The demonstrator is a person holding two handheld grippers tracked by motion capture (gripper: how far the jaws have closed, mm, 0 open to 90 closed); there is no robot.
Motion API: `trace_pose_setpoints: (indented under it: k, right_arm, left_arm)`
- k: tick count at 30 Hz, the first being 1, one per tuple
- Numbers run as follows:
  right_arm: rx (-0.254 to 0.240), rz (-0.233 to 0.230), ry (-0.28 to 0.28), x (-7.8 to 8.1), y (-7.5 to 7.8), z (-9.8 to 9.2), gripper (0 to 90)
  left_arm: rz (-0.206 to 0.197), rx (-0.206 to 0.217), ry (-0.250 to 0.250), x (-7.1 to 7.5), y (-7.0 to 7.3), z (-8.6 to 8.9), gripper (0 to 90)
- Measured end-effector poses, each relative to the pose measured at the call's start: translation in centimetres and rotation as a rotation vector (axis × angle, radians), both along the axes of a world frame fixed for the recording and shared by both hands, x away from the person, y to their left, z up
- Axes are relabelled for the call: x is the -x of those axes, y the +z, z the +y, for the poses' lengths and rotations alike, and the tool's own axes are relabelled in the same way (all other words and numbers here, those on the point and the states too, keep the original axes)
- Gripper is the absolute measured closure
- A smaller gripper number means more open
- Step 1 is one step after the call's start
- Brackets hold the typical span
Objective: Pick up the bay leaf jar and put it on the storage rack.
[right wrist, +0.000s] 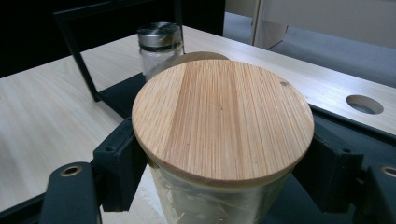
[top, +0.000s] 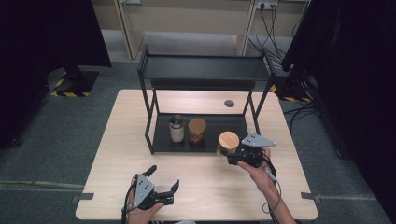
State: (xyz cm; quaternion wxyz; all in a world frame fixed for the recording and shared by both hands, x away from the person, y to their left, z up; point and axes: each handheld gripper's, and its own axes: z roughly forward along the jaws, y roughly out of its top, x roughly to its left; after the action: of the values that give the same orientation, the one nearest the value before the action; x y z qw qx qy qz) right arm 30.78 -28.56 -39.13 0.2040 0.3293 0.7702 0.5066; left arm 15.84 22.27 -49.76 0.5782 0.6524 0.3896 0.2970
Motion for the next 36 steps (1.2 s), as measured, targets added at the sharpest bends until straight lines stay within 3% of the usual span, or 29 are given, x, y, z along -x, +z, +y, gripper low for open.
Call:
trace_pose_setpoints:
  k: [14,36]
  right_arm:
    - [0.021,0.010,-0.055,-2.1,-0.6,0.8,25.2]
    - [0.031,0.023,-0.082,-4.6,-1.5,2.7,25.3]
  left_arm:
    - [0.004,-0.004,-0.001,-0.1,0.0,0.0,1.3]
    - [0.005,-0.002,0.000,-0.1,0.0,0.0,1.3]
